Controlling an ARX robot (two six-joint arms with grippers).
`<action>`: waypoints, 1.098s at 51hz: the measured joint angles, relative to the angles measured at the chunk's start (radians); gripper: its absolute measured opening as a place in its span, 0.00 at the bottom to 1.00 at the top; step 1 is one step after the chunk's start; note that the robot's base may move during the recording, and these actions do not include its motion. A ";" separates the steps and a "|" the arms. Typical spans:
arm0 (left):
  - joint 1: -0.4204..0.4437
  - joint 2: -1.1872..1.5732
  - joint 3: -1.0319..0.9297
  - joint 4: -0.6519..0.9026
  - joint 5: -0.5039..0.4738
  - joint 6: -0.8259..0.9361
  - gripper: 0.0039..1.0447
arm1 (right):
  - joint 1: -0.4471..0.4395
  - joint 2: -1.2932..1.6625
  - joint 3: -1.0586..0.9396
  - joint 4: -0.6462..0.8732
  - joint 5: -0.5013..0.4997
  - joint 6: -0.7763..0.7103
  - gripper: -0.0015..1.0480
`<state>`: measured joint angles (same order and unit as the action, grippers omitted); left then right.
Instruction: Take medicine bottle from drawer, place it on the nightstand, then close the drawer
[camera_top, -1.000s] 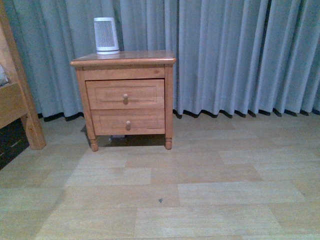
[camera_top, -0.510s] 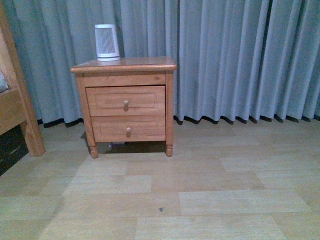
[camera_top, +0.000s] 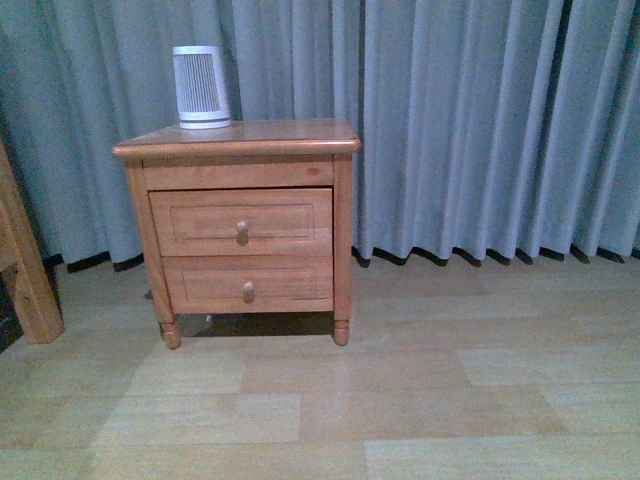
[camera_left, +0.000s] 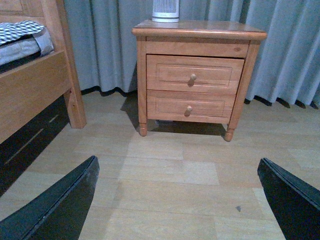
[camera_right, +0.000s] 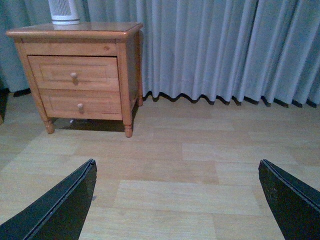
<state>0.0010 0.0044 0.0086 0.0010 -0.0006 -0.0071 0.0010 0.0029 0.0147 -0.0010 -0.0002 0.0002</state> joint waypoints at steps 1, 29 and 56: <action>0.000 0.000 0.000 0.000 0.000 0.000 0.94 | 0.000 0.000 0.000 0.000 0.000 0.000 0.93; 0.000 0.000 0.000 0.000 0.000 0.000 0.94 | 0.000 0.000 0.000 0.000 0.000 0.000 0.93; 0.000 0.000 0.000 -0.001 0.000 0.000 0.94 | 0.000 0.000 0.000 0.000 0.001 0.000 0.93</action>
<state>0.0010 0.0044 0.0086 0.0002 -0.0002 -0.0071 0.0010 0.0032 0.0147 -0.0010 0.0006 0.0002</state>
